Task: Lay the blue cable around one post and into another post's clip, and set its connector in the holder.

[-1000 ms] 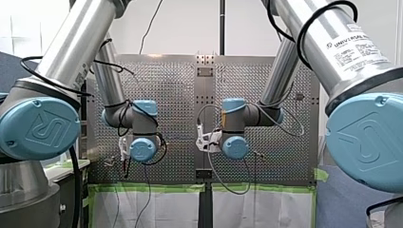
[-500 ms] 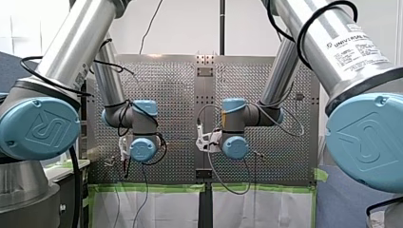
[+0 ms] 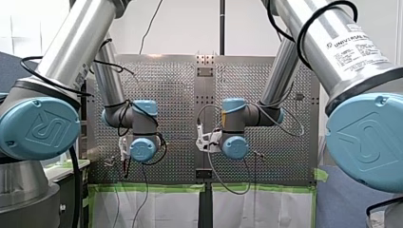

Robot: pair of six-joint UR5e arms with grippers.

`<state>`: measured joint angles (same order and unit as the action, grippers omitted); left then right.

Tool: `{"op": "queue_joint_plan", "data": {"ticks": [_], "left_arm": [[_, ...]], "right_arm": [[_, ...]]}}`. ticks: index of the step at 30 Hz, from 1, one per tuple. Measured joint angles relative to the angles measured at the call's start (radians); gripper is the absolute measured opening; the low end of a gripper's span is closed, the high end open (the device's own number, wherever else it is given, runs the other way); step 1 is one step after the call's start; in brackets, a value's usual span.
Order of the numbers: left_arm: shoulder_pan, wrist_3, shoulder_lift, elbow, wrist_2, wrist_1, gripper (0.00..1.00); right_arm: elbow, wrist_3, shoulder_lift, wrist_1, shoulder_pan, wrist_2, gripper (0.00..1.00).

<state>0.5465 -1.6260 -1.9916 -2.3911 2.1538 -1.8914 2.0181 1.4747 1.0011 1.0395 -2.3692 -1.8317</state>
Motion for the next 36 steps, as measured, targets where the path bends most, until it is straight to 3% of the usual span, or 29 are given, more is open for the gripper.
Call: {"op": "queue_joint_plan", "data": {"ticks": [23, 26, 33, 36], "left_arm": [[-0.001, 0.0, 0.001, -0.001, 0.001, -0.001, 0.02], [-0.012, -0.001, 0.011, -0.011, 0.012, -0.012, 0.02], [-0.035, -0.002, 0.03, -0.058, 0.038, -0.066, 0.02], [-0.036, -0.002, 0.03, -0.064, 0.04, -0.086, 0.02]], "right_arm": [[0.0, -0.001, 0.0, -0.001, 0.0, 0.0, 0.0], [-0.009, -0.008, -0.009, -0.01, -0.009, -0.009, 0.0], [-0.062, -0.017, -0.045, -0.063, -0.056, -0.021, 0.0], [-0.074, -0.017, -0.048, -0.089, -0.063, -0.021, 0.0]]}}
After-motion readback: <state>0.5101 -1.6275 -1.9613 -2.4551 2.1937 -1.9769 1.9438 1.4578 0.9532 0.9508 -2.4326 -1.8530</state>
